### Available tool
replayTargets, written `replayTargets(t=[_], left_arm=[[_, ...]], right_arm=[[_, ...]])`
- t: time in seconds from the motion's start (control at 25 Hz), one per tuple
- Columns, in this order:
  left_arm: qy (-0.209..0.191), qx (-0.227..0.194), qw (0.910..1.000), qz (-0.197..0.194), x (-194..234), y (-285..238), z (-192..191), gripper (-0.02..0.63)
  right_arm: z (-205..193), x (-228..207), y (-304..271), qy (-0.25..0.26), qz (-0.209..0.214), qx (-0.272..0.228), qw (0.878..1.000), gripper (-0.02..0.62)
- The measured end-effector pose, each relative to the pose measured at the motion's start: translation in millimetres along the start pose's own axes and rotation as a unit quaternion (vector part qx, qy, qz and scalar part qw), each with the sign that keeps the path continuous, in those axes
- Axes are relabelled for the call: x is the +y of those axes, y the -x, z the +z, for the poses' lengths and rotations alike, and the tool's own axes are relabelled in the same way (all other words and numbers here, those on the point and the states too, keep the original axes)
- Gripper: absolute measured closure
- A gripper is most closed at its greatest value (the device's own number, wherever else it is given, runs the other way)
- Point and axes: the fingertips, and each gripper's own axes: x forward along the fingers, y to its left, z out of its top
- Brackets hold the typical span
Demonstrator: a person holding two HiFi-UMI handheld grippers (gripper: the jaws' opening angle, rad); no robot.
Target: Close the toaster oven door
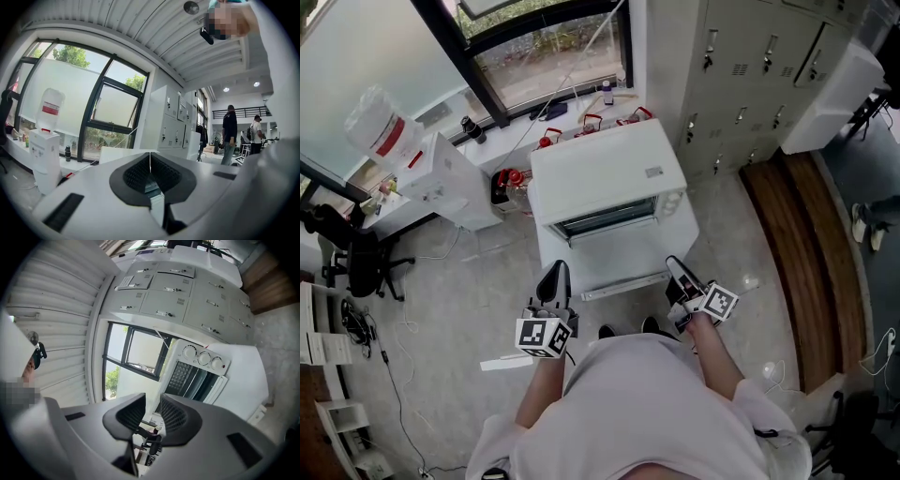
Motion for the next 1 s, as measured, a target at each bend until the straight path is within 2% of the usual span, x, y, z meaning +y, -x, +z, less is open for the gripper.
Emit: replayTargets(t=[0.12,0.44,0.76,1.0], left_arm=[[-0.001,0.004,1.0000,0.004,0,1,-1,0.584],[-0.005,0.009,0.9999,0.007,-6,1,2,0.584],[-0.008,0.018,0.9997,0.016,-12,2,-3,0.584],[-0.006,0.024,0.9993,0.027,-10,2,-6,0.584]], right_arm=[[-3,-16,6,-0.016,-0.010,0.003,1.000,0.450],[-17,-56,24,-0.042,-0.053,0.018,0.998,0.408],[-40,-114,50,-0.067,-0.118,0.052,0.989,0.393],[-54,-140,64,-0.076,-0.152,0.068,0.983,0.388]])
